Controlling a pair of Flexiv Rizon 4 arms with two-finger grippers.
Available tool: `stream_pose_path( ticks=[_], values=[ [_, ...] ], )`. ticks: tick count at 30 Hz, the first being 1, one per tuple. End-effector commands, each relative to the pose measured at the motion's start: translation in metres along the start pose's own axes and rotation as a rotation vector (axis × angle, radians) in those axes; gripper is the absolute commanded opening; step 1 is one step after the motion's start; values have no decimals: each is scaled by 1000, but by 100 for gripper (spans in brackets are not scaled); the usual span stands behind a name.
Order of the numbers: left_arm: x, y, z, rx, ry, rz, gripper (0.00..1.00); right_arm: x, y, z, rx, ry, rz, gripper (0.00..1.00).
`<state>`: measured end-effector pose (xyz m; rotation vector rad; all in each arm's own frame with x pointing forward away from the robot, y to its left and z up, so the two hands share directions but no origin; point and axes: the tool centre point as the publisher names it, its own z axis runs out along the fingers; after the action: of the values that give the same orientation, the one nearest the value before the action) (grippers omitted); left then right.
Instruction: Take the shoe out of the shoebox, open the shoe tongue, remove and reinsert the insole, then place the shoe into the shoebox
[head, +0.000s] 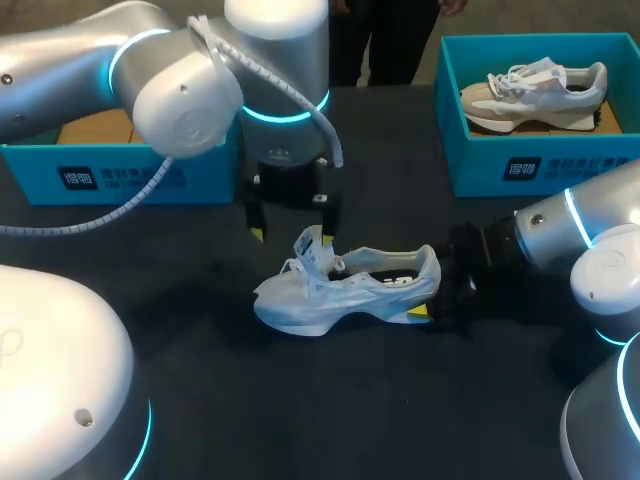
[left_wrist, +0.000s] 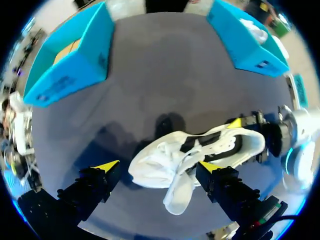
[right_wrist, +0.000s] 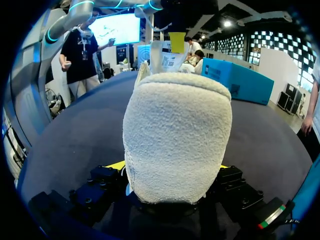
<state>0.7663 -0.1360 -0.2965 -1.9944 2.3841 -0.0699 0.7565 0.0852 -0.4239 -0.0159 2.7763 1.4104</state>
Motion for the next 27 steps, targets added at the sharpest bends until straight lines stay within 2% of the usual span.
stream_pose_path(
  ticks=[1,3,6,11,20,27],
  values=[
    [1,-10,-15,29,16,184,100,0,-1,7,3,1,0,0],
    [4,-15,-23,51,53,299,100,0,-1,7,3,1,0,0],
    [9,-23,-33,65,51,470,100,0,-1,7,3,1,0,0],
    [17,-36,-42,43,69,704,100,0,-1,7,3,1,0,0],
    [38,-39,-36,-55,30,1086,100,0,-1,7,3,1,0,0],
    [53,-30,-31,-49,48,1262,100,0,-1,7,3,1,0,0]
  ],
)
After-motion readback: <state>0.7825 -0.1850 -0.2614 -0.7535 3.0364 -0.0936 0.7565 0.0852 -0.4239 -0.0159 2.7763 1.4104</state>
